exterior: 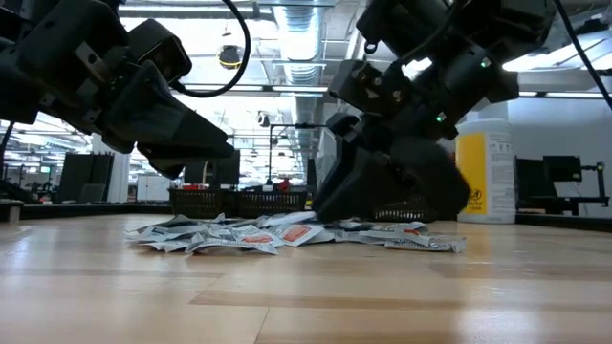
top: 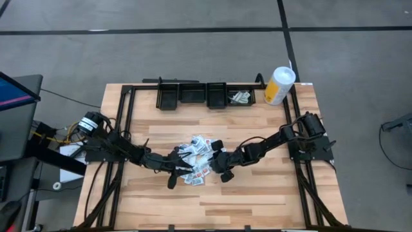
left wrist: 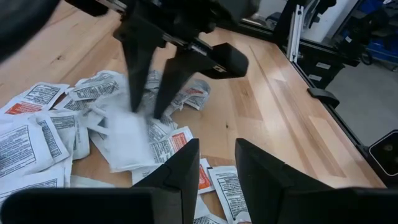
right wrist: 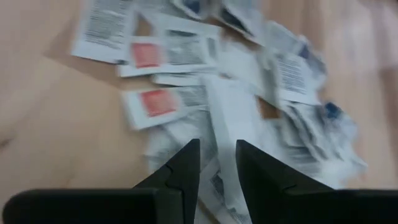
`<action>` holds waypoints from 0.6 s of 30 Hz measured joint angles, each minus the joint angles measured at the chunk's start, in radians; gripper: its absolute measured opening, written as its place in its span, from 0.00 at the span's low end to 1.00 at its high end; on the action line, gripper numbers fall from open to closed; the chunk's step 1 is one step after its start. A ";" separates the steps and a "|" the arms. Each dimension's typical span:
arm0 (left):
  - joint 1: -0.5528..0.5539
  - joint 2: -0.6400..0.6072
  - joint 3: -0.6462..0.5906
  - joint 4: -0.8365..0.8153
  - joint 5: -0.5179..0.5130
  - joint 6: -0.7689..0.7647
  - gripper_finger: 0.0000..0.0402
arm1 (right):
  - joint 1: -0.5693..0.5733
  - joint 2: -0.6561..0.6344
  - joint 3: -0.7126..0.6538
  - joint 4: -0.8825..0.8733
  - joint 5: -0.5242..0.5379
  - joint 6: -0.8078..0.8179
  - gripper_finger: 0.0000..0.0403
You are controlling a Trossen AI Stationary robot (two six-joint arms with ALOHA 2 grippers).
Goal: Pick & Place First Aid Supplies
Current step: Put the green bandage pack into the right black bin
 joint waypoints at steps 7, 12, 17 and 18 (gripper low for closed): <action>0.000 0.000 0.000 0.000 0.000 0.000 0.26 | -0.030 0.000 0.000 0.000 0.056 0.027 0.10; 0.000 0.000 0.000 0.000 0.000 0.000 0.26 | -0.046 0.000 0.000 -0.007 0.065 0.085 0.02; 0.000 0.000 0.000 0.000 0.000 0.000 0.26 | -0.035 -0.010 0.000 0.005 0.081 0.082 0.00; 0.000 0.000 0.000 0.000 0.000 0.000 0.26 | -0.032 -0.015 0.001 0.008 0.081 0.082 0.00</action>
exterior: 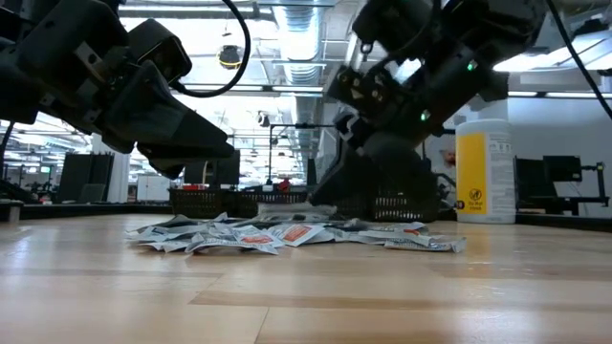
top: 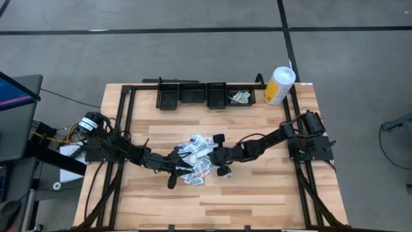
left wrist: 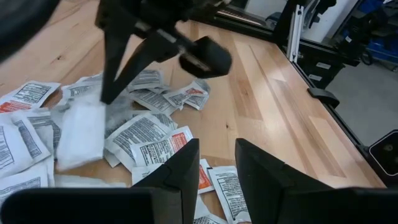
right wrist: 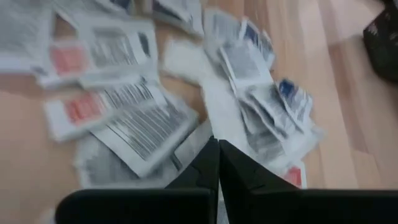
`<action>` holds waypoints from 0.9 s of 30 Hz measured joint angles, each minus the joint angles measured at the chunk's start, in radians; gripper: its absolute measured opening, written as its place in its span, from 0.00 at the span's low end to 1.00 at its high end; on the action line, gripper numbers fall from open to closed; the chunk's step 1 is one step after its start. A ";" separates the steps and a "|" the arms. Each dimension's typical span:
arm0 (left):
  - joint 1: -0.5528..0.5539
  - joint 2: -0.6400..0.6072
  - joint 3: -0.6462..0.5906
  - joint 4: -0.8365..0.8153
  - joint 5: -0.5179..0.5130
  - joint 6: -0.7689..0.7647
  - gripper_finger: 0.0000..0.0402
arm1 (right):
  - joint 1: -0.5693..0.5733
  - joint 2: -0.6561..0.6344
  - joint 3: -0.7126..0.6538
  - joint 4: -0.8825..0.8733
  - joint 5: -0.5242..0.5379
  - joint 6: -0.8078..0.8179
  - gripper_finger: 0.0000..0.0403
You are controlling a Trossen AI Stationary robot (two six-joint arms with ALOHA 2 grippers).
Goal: Pick & Place First Aid Supplies
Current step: Put the green bandage pack into the right black bin
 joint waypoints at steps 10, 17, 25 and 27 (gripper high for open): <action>0.000 0.000 0.000 0.000 0.000 0.018 0.26 | 0.029 -0.038 0.054 -0.074 0.070 -0.029 0.00; 0.000 0.000 0.000 0.000 0.000 0.018 0.26 | 0.029 -0.111 0.061 -0.139 0.071 -0.029 0.00; 0.028 0.000 0.000 0.009 0.000 0.048 0.26 | 0.028 -0.147 0.062 -0.165 -0.004 0.036 0.00; 0.041 0.000 0.000 0.011 0.000 0.048 0.26 | 0.029 -0.144 0.062 -0.164 -0.040 0.041 0.00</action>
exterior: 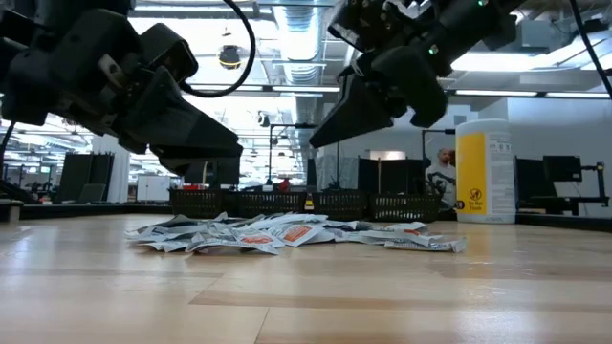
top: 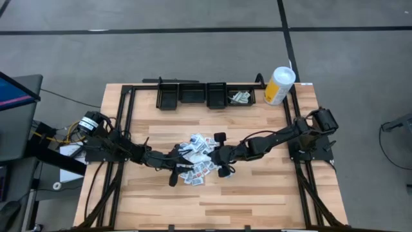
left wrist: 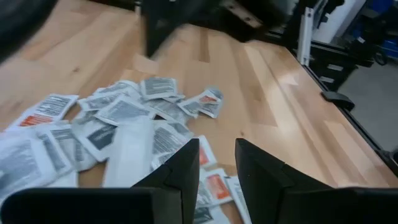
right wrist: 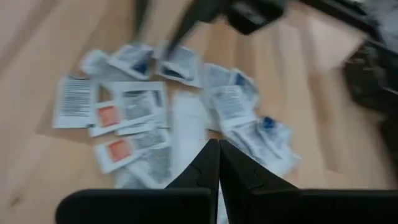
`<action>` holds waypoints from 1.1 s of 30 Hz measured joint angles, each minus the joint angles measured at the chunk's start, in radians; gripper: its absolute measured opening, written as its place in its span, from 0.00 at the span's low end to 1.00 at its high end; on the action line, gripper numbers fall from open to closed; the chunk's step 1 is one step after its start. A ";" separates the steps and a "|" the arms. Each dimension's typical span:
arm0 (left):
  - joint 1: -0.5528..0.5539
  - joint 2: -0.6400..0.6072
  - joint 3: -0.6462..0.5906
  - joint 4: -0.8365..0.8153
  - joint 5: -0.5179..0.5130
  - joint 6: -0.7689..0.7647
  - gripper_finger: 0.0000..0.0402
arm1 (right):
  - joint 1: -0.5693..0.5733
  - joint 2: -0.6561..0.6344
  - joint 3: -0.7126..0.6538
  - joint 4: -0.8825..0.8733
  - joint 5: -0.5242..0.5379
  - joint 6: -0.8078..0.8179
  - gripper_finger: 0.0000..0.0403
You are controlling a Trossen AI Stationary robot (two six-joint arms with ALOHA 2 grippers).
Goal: Pick & Place First Aid Supplies
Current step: Put the green bandage pack into the right black bin
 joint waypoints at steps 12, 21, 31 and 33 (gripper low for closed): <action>0.019 0.000 0.000 0.004 0.000 0.000 0.26 | -0.007 0.079 -0.003 0.020 0.000 -0.018 0.27; 0.019 0.000 0.000 0.004 0.000 0.000 0.26 | -0.004 0.157 -0.001 0.061 -0.015 -0.019 0.42; 0.018 0.000 0.000 0.004 0.001 -0.003 0.26 | -0.004 0.180 0.000 0.071 -0.014 -0.044 0.46; 0.018 0.000 0.000 0.003 0.001 -0.003 0.26 | -0.004 0.180 0.000 0.071 -0.014 -0.044 0.46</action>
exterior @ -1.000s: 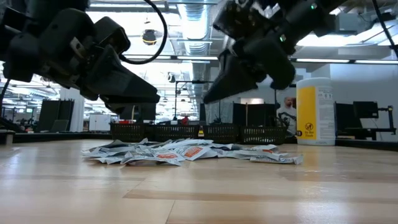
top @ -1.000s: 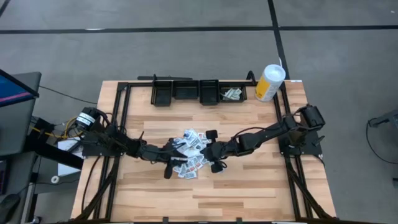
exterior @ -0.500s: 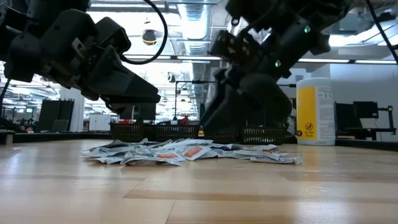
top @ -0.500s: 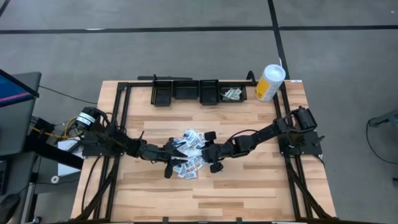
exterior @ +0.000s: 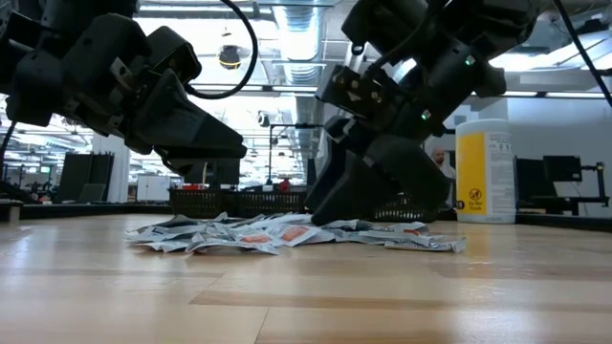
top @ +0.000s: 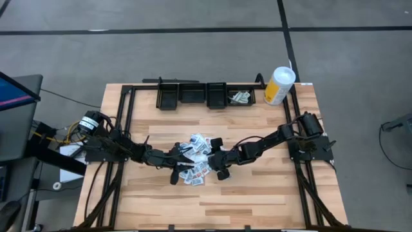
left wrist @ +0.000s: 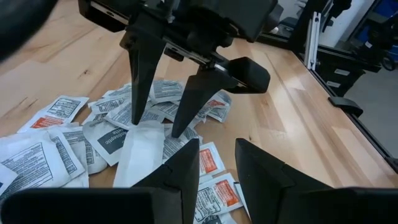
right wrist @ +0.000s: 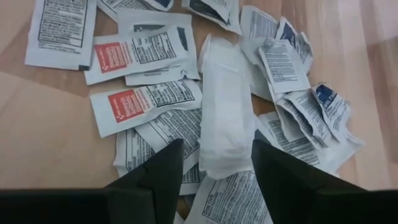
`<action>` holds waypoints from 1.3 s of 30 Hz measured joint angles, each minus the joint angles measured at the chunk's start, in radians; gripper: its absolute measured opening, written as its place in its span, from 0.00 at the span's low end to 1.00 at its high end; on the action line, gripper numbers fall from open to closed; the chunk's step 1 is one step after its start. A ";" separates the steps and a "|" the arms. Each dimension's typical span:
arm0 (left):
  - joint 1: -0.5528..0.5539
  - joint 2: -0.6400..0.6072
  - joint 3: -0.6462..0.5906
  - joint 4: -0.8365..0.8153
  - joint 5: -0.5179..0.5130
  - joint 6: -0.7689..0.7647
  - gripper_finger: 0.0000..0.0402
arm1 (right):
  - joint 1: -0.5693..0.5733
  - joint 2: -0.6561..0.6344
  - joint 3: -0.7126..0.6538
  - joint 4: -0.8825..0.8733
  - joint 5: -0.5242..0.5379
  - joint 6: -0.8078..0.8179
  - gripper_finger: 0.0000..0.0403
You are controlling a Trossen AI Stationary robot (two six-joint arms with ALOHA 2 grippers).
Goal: Pick & Place First Aid Supplies
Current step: Put the green bandage pack into the right black bin
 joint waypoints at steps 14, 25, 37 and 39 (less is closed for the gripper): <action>0.000 0.000 0.000 0.000 0.000 -0.001 0.26 | -0.013 -0.002 0.000 -0.011 -0.005 0.004 0.05; 0.000 0.000 0.000 0.000 0.000 -0.001 0.26 | 0.012 -0.058 0.069 -0.096 0.083 -0.013 0.00; 0.000 0.000 0.000 0.000 0.000 -0.001 0.26 | -0.003 -0.108 0.093 -0.175 0.013 0.023 0.00; -0.001 0.000 0.000 0.000 0.000 -0.001 0.26 | -0.003 -0.109 0.093 -0.174 -0.019 0.038 0.01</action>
